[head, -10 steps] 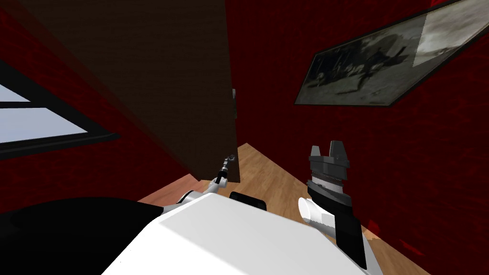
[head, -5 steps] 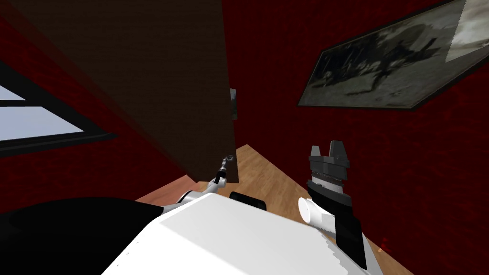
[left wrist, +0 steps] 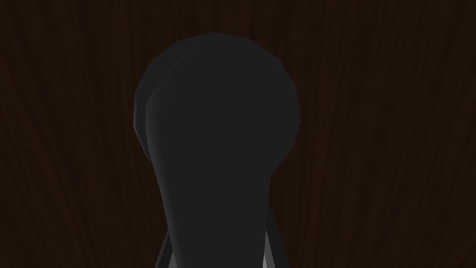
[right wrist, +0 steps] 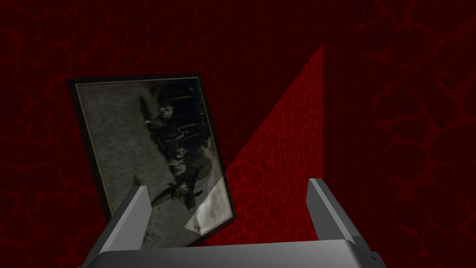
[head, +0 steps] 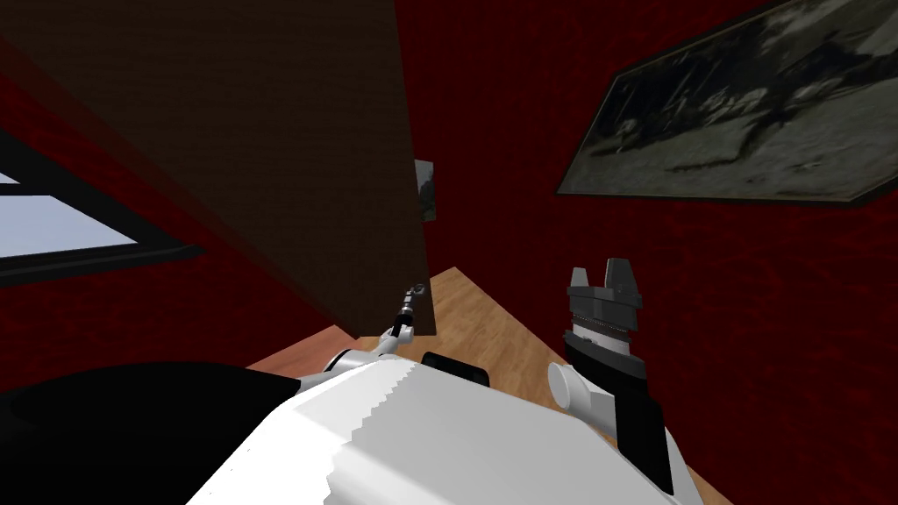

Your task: Push the door open

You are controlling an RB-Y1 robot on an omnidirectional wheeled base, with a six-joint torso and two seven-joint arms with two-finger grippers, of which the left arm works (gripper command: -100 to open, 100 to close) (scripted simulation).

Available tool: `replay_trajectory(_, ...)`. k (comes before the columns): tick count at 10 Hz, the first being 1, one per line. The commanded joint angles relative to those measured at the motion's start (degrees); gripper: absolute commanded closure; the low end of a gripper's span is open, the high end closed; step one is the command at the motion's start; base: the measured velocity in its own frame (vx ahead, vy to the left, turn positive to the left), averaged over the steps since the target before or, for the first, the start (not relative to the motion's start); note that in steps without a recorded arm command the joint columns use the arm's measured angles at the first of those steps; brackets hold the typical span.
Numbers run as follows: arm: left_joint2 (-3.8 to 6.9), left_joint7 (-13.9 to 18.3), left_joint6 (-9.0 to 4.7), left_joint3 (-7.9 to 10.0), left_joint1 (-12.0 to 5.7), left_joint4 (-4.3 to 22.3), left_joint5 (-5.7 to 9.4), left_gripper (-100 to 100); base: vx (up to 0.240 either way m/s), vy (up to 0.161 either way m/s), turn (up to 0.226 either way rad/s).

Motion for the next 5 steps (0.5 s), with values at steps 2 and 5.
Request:
replay_trajectory(2,0.15,-0.3,-0.37,1.19,-0.62,0.6,0.39,100,0.171,-0.074,0.065)
replay_trajectory(5,0.75,-0.7,-0.24,2.44,-0.03,0.5,1.13,100,0.129,-0.030,0.048)
